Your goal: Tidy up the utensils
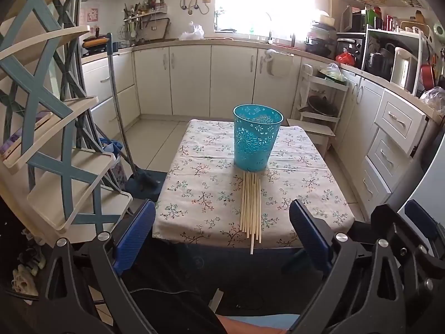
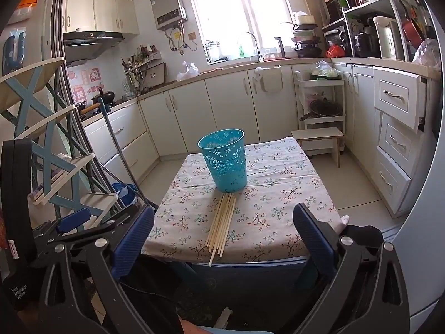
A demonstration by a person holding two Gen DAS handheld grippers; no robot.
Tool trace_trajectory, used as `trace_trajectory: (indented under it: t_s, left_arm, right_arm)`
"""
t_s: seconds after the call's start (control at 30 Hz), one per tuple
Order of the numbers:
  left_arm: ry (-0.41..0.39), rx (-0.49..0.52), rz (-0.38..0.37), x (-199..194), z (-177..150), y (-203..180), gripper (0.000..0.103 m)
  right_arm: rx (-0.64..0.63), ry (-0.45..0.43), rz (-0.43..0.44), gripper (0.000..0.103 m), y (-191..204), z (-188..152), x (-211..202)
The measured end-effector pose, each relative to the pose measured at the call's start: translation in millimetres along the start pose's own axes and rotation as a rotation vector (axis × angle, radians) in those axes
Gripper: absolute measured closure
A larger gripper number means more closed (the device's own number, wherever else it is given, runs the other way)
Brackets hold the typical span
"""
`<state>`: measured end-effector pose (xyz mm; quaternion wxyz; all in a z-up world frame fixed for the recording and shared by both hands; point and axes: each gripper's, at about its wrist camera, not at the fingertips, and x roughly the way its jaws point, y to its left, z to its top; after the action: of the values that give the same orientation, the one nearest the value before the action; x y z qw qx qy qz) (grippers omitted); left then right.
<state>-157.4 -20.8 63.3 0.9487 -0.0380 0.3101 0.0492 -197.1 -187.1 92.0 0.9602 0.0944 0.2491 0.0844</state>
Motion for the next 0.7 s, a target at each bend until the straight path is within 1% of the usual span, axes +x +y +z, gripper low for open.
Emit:
trace_trajectory:
  t_s: [0.33, 0.4, 0.57, 0.7]
  left_arm:
    - [-0.015, 0.003, 0.015, -4.1, -0.4, 1.6, 0.009]
    - [-0.017, 0.003, 0.017, -4.9, -1.2, 2.7, 0.009]
    - [-0.025, 0.002, 0.022, -7.3, 2.1, -0.1, 0.009]
    - [-0.033, 0.002, 0.024, -9.7, 2.8, -1.2, 0.009]
  right_arm:
    - [0.002, -0.003, 0.002, 0.007, 0.3, 0.8, -1.5]
    - [0.001, -0.005, 0.003, 0.007, -4.6, -0.9, -1.3]
    - [0.000, -0.006, 0.003, 0.007, 3.5, 1.1, -4.3]
    - [-0.003, -0.013, 0.003, 0.007, -2.7, -0.8, -6.7]
